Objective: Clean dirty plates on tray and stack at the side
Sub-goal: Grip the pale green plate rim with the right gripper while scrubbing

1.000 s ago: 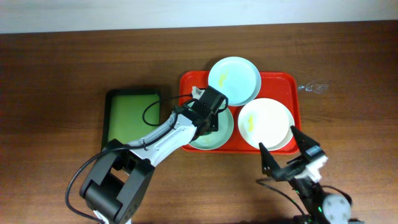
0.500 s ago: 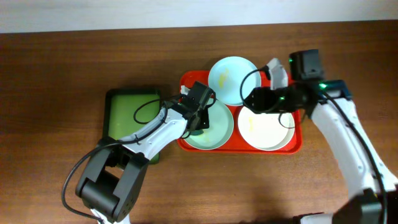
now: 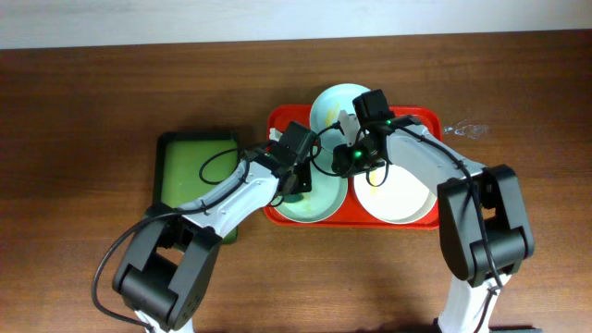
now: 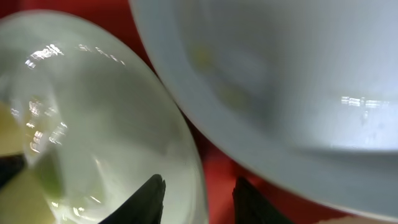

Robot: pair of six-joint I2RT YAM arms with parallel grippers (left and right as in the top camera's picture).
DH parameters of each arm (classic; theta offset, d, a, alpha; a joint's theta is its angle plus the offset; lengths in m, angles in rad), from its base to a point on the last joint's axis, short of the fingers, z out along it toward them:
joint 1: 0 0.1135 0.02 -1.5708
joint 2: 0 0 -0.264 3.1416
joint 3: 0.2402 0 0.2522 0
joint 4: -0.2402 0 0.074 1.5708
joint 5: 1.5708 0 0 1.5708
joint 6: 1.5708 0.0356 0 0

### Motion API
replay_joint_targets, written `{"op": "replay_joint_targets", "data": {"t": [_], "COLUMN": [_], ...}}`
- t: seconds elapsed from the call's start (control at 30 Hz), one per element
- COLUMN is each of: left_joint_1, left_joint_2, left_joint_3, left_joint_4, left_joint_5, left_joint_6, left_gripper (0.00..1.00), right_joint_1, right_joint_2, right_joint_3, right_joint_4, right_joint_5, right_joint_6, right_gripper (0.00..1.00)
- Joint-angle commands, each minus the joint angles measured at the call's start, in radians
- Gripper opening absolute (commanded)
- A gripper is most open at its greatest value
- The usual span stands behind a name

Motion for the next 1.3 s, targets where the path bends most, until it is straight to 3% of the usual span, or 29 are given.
{"op": "replay_joint_targets", "data": {"t": [0.0, 0.07, 0.13, 0.2, 0.23, 0.27, 0.43, 0.47, 0.5, 0.6, 0.67, 0.83, 0.97, 1.07, 1.13, 1.2, 1.27], "left_joint_1": [0.003, 0.003, 0.002, 0.002, 0.001, 0.001, 0.002, 0.001, 0.001, 0.002, 0.002, 0.002, -0.005, 0.002, -0.019, -0.019, 0.023], "left_joint_2": [0.0, 0.0, 0.002, 0.006, 0.014, 0.028, 0.051, 0.058, 0.066, 0.076, 0.076, 0.045, -0.009, 0.014, 0.08, 0.159, 0.152], "left_joint_3": [0.002, 0.002, 0.002, 0.002, 0.002, 0.002, 0.002, 0.002, 0.002, 0.002, 0.002, 0.016, 0.064, 0.064, 0.064, 0.064, 0.065], "left_joint_4": [0.05, 0.112, 0.136, 0.137, 0.143, 0.144, 0.134, 0.133, 0.135, 0.137, 0.134, -0.033, -0.048, 0.002, 0.032, 0.021, -0.057], "left_joint_5": [0.047, 0.083, 0.079, 0.079, 0.08, 0.08, 0.079, 0.079, 0.079, 0.079, 0.072, -0.221, -0.15, 0.097, 0.161, 0.12, -0.065], "left_joint_6": [-0.003, -0.039, -0.052, -0.052, -0.052, -0.052, -0.051, -0.047, -0.048, -0.047, -0.002, 0.021, 0.02, -0.03, -0.029, -0.029, -0.028], "left_gripper": [0.0, 0.0, 0.03, 0.27, 0.29, 0.4, 0.39, 0.44, 0.42, 0.0, 0.0, 0.0, 0.0, 0.0, 0.0, 0.0, 0.0], "right_joint_1": [0.004, 0.004, 0.004, 0.004, 0.004, 0.004, 0.004, 0.004, 0.004, 0.004, 0.004, 0.004, 0.004, 0.004, 0.004, 0.004, 0.004], "right_joint_2": [0.021, 0.043, 0.06, 0.06, 0.06, 0.06, 0.06, 0.06, 0.06, 0.06, 0.06, 0.06, 0.06, 0.06, 0.06, 0.06, 0.06], "right_joint_3": [0.002, 0.002, 0.002, 0.002, 0.003, 0.003, 0.003, 0.003, 0.003, 0.003, 0.003, 0.003, 0.003, 0.003, 0.003, 0.002, 0.003], "right_joint_4": [-0.008, -0.024, -0.031, -0.038, -0.042, -0.044, -0.054, -0.054, -0.054, -0.058, -0.06, -0.069, -0.077, -0.079, -0.079, -0.082, -0.088], "right_joint_5": [0.057, 0.06, 0.06, 0.055, 0.055, 0.055, 0.055, 0.055, 0.055, 0.056, 0.056, 0.056, 0.056, 0.056, 0.057, 0.057, 0.06], "right_joint_6": [-0.01, -0.01, -0.01, -0.01, -0.01, -0.01, -0.01, -0.01, -0.01, -0.01, -0.01, -0.01, -0.01, -0.01, -0.01, -0.01, -0.01], "right_gripper": [0.31, 0.17, 0.13, 0.05, 0.05, 0.05, 0.05, 0.05, 0.05, 0.05, 0.05, 0.05, 0.05, 0.05, 0.06, 0.05, 0.04]}}
